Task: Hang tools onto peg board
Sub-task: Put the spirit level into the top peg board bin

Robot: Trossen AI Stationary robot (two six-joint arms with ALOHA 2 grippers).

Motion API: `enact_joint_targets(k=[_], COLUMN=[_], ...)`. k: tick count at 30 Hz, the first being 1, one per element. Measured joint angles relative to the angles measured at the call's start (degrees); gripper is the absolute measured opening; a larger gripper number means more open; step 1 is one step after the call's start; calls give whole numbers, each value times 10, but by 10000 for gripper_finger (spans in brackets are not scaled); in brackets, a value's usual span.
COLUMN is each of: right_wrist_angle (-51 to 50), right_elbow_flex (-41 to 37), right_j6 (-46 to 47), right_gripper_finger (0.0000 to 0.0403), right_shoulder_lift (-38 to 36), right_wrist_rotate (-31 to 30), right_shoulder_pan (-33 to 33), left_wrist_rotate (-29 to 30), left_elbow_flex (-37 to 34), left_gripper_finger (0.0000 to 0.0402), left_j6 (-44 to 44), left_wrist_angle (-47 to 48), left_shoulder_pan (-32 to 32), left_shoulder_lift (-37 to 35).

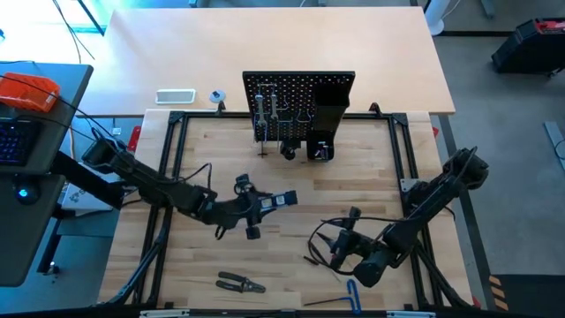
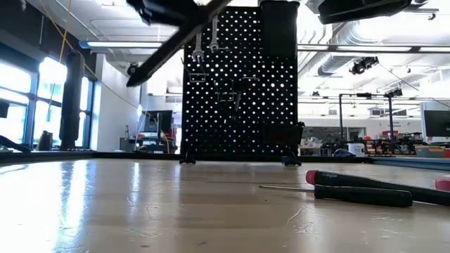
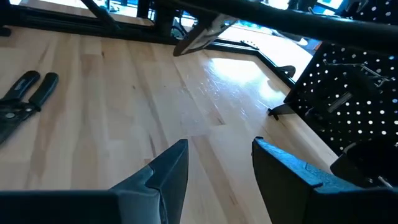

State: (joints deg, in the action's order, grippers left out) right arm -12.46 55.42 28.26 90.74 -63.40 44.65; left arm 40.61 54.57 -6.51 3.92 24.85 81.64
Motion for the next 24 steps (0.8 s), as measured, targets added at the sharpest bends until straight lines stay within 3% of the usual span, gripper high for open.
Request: enact_joint_targets(k=[7,24], right_wrist_angle=[-10,18], right_elbow_flex=[0,0], right_j6=[-1,3], right_gripper_finger=[171,171], right_shoulder_lift=[0,0], right_wrist_rotate=[-2,-30], right_shoulder_pan=[10,1], left_wrist_rotate=[91,163], left_elbow_flex=[0,-7], left_gripper_finger=[163,163], left_j6=[15,12], left_wrist_angle=[-79,-81], left_shoulder_pan=[64,98], left_shoulder_lift=[24,43])
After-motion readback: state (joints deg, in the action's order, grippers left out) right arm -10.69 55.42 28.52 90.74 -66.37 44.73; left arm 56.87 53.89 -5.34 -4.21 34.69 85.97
